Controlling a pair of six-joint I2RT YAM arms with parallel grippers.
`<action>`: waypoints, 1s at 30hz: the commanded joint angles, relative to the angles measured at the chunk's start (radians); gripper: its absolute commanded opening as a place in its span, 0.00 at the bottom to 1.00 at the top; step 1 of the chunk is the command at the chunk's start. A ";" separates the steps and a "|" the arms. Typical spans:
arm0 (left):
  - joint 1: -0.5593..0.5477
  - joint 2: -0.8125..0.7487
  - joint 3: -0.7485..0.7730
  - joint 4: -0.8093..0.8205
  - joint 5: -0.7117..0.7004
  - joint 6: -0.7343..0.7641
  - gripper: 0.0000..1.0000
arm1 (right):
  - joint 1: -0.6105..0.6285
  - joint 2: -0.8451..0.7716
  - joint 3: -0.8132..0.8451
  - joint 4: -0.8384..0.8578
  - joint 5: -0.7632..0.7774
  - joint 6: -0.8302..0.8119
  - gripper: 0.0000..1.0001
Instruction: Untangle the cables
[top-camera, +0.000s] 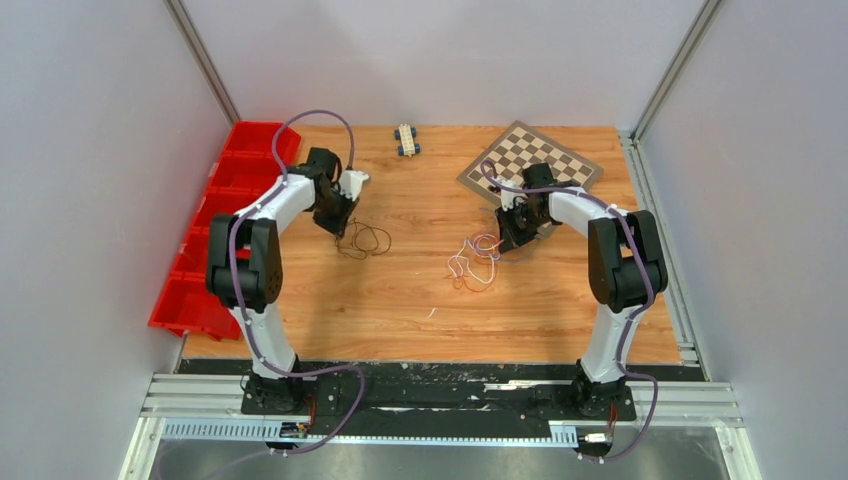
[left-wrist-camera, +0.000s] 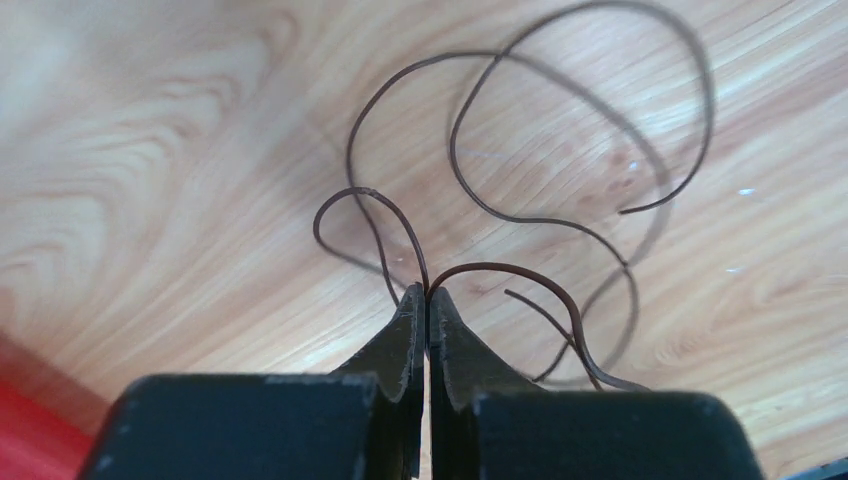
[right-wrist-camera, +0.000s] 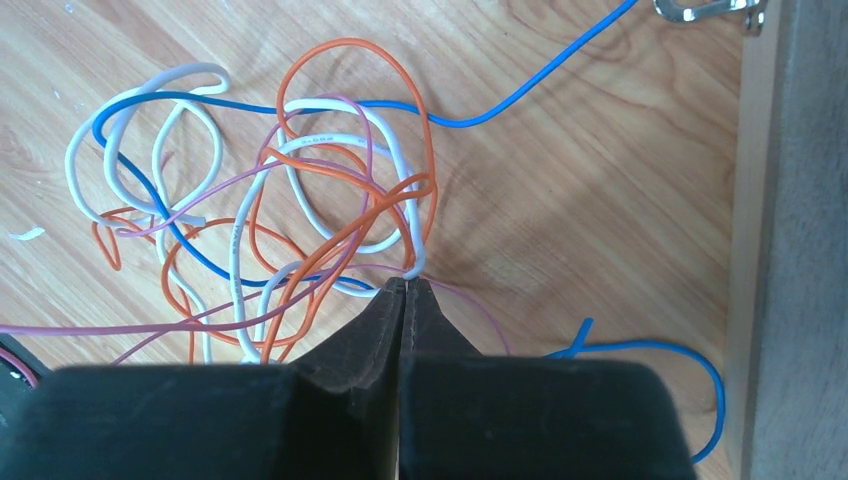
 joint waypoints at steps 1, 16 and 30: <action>0.026 -0.131 0.207 -0.073 0.082 -0.005 0.00 | -0.004 -0.027 0.032 0.003 -0.063 0.000 0.00; 0.232 0.059 1.012 0.041 -0.015 -0.085 0.00 | -0.005 -0.052 0.032 0.003 -0.137 -0.026 0.00; 0.403 0.174 0.987 0.558 -0.019 -0.217 0.00 | -0.005 -0.001 0.085 -0.012 -0.133 -0.011 0.00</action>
